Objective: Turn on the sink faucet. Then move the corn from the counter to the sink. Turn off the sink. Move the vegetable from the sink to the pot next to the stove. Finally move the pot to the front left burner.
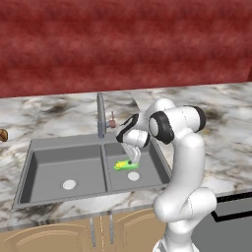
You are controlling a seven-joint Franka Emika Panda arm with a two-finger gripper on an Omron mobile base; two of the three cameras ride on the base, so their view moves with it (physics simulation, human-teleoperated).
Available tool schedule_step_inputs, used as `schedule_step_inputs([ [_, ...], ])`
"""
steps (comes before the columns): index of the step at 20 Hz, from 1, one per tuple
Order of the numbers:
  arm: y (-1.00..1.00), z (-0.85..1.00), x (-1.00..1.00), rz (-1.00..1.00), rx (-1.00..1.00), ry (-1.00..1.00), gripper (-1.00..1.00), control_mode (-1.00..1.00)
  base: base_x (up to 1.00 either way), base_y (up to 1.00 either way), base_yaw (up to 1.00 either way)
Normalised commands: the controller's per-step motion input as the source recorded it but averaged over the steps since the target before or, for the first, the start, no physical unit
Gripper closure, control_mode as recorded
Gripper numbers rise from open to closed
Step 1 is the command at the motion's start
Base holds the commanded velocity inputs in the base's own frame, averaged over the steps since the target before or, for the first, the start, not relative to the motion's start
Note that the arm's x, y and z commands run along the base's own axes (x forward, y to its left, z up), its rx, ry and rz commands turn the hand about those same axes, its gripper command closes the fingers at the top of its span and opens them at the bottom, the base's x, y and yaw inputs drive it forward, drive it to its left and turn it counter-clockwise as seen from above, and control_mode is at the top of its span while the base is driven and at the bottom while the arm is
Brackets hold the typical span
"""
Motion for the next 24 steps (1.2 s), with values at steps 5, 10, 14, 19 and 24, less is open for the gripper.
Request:
schedule_step_inputs([
  [5,-0.02,-0.19,-0.05,0.00,-0.03,0.00,-1.00,-1.00,0.00,0.00,0.00],
  [10,0.00,-0.19,-0.02,0.00,-0.01,0.00,-1.00,-1.00,0.00,0.00,0.00],
  [14,0.00,-0.25,0.00,0.00,-0.04,0.00,-1.00,-1.00,0.00,0.00,0.00],
  [19,-0.02,-0.31,-0.03,0.00,-0.04,0.00,-1.00,-1.00,0.00,0.00,0.00],
  [24,-0.05,-0.17,-0.41,0.00,0.00,0.00,-1.00,-1.00,0.00,0.00,0.00],
])
